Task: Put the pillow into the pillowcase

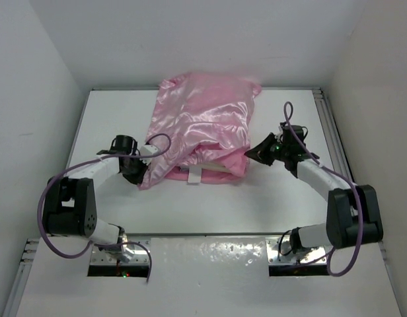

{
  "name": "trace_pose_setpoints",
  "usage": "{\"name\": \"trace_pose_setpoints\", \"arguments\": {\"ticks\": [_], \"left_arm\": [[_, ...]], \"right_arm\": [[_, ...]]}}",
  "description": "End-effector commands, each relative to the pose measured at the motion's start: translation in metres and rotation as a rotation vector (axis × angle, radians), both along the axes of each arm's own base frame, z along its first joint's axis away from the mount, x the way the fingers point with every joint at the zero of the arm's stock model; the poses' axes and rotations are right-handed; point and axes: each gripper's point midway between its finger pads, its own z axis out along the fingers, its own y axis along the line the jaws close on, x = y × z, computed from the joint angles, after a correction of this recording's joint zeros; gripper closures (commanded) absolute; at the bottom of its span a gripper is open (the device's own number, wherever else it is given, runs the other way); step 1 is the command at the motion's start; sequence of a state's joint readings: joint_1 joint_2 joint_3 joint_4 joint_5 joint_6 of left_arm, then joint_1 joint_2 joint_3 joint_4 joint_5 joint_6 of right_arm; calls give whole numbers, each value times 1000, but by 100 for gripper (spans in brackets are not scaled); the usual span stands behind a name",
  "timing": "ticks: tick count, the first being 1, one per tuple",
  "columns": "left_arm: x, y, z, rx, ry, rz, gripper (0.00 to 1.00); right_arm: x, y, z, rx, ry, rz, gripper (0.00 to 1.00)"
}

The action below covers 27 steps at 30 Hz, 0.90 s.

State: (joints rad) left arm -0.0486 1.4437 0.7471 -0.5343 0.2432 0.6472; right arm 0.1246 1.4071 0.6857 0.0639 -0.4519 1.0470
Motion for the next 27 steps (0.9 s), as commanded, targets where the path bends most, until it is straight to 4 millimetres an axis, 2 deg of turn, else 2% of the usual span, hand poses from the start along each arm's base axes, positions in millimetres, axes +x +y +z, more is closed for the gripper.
{"name": "trace_pose_setpoints", "arguments": {"ticks": [1, 2, 3, 4, 5, 6, 8, 9, 10, 12, 13, 14, 15, 17, 20, 21, 24, 25, 27], "left_arm": [[17, -11, 25, -73, -70, -29, 100], [17, -14, 32, -101, -71, -45, 100], [9, -9, 36, -109, -33, -35, 100], [18, -9, 52, -111, -60, -48, 100], [18, -1, 58, -104, -59, -50, 100], [10, 1, 62, -98, -29, -52, 100], [9, 2, 66, -64, -22, -69, 100], [0, -5, 65, -56, 10, -106, 100], [-7, -11, 62, -49, 33, -138, 93], [-22, -33, 57, -44, 68, -223, 71], [-27, -39, 55, -33, 67, -257, 53], [-34, -45, 47, 12, 51, -307, 46], [-34, -44, 43, 45, 34, -320, 38], [-39, -35, 31, 137, 12, -331, 31], [-37, -30, 23, 178, -4, -329, 20], [-41, -30, 17, 181, 9, -336, 1], [-39, -30, 1, 225, -20, -351, 0], [-26, -24, -1, 291, -76, -310, 0], [-17, -14, -6, 347, -113, -255, 1]], "right_arm": [[-30, -17, 17, -62, -9, 3, 100], [-37, -22, 18, -105, -22, 18, 100], [-40, -29, 21, -129, -25, 5, 100], [-52, -34, 26, -146, -17, 9, 100], [-57, -37, 29, -166, -33, 20, 100], [-60, -40, 33, -163, -38, 21, 100], [-71, -43, 37, -172, -46, 38, 100], [-74, -43, 36, -170, -43, 44, 100], [-77, -41, 36, -165, -40, 58, 100], [-82, -38, 35, -155, -24, 80, 100], [-86, -37, 35, -148, -8, 92, 100], [-89, -37, 35, -150, -6, 97, 100], [-93, -37, 32, -154, 14, 102, 100], [-94, -42, 34, -178, 15, 98, 100], [-97, -48, 45, -195, 2, 87, 100], [-97, -48, 50, -194, -18, 87, 100], [-93, -45, 62, -176, -59, 83, 100], [-91, -44, 63, -170, -62, 85, 100], [-91, -44, 60, -169, -50, 92, 100]]}}
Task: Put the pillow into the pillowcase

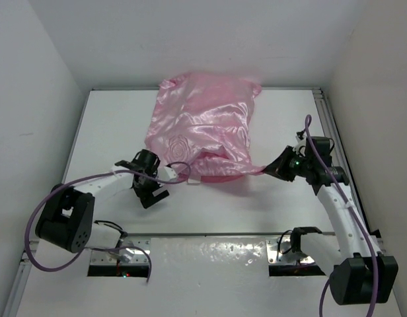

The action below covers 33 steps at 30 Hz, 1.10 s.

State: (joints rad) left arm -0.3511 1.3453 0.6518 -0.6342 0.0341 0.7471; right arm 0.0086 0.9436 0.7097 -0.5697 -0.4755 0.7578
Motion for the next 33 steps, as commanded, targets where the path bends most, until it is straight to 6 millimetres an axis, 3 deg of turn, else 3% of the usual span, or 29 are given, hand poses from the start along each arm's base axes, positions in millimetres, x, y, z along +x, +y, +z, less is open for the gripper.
{"name": "trace_pose_setpoints", "arguments": {"ticks": [1, 5, 7, 8, 9, 10, 12, 14, 15, 16, 17, 18, 20, 24, 26, 31, 33], "left_arm": [[41, 15, 1, 103, -201, 94, 3], [65, 7, -1, 19, -271, 153, 13], [73, -3, -2, -43, -285, 148, 32], [75, -5, -3, -61, -283, 155, 46], [76, -9, -3, -85, -279, 156, 81], [76, -16, 0, -123, -251, 144, 98], [77, -16, 11, -146, -210, 122, 100], [78, -11, 44, -151, -182, 102, 100], [79, -3, 57, -160, -176, 75, 100], [62, 4, 70, -148, -120, 58, 100], [72, 6, 97, -157, -156, 36, 100], [54, 14, 103, -137, -88, -2, 100], [48, 16, 119, -131, -65, -36, 100], [1, 6, 104, -122, 128, -118, 100], [-12, 5, 95, -111, 184, -132, 100], [-38, 26, 85, -19, 285, -141, 100], [-50, 36, 79, 25, 326, -142, 95]], "right_arm": [[5, 1, 14, 1, -40, 24, 100], [10, -8, 12, -12, -48, -18, 100], [12, -9, 11, -14, -54, -20, 100], [13, -10, 10, -14, -52, -19, 100], [14, -10, 11, -15, -56, -20, 100], [16, -11, 9, -14, -49, -21, 100], [20, -11, 20, -14, -73, -8, 100], [21, -17, 28, -31, -77, -9, 100], [26, -20, 43, -55, -116, 2, 100], [28, -26, 47, -74, -118, -9, 100], [22, -27, 45, -83, -78, -4, 100], [23, -31, 51, -104, -87, -1, 100], [13, -33, 46, -106, -55, -1, 100], [-2, -37, 29, -107, -18, -36, 100], [-10, -41, 19, -108, 11, -55, 100], [-35, -49, -14, -130, 164, -102, 100], [-44, -57, -25, -153, 207, -153, 100]]}}
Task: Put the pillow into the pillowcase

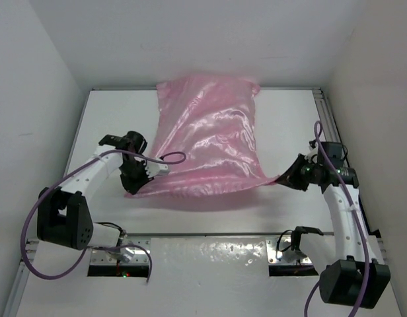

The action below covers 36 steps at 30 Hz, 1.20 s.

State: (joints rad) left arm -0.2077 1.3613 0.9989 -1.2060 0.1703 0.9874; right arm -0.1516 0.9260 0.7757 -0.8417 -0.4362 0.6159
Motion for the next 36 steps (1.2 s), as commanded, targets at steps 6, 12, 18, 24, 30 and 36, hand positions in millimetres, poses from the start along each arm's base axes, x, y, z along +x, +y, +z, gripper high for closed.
{"name": "trace_pose_setpoints", "arguments": {"ticks": [6, 12, 18, 24, 30, 36], "left_arm": [[-41, 39, -5, 192, 124, -57, 25], [-19, 63, 13, 281, 41, -42, 2], [29, 47, 22, 111, -78, 114, 4], [94, -3, 0, -155, -132, 409, 24], [94, -14, -61, -173, -35, 589, 20], [60, 3, -97, -21, 56, 542, 68]], "right_arm": [[-33, -53, -42, -210, 161, -273, 3], [-12, -80, -8, -313, 35, -372, 2], [14, -53, -6, -227, -76, -205, 9], [8, -21, -95, -82, 134, -197, 15], [-25, 30, -153, 68, 240, -138, 35], [-54, -7, -179, -26, 341, -381, 100]]}}
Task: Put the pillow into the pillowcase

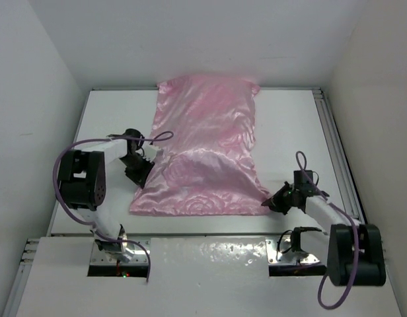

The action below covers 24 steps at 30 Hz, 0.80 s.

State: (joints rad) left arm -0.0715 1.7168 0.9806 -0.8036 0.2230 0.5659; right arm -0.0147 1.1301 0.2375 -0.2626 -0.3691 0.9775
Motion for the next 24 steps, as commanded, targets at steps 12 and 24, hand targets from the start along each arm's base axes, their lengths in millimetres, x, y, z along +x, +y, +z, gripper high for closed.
{"name": "trace_pose_setpoints", "arguments": {"ticks": [12, 24], "left_arm": [[-39, 2, -5, 30, 116, -78, 100], [93, 17, 120, 8, -213, -10, 38]], "right_arm": [[-22, -82, 1, -353, 31, -349, 51], [150, -97, 177, -479, -599, -180, 77]]}}
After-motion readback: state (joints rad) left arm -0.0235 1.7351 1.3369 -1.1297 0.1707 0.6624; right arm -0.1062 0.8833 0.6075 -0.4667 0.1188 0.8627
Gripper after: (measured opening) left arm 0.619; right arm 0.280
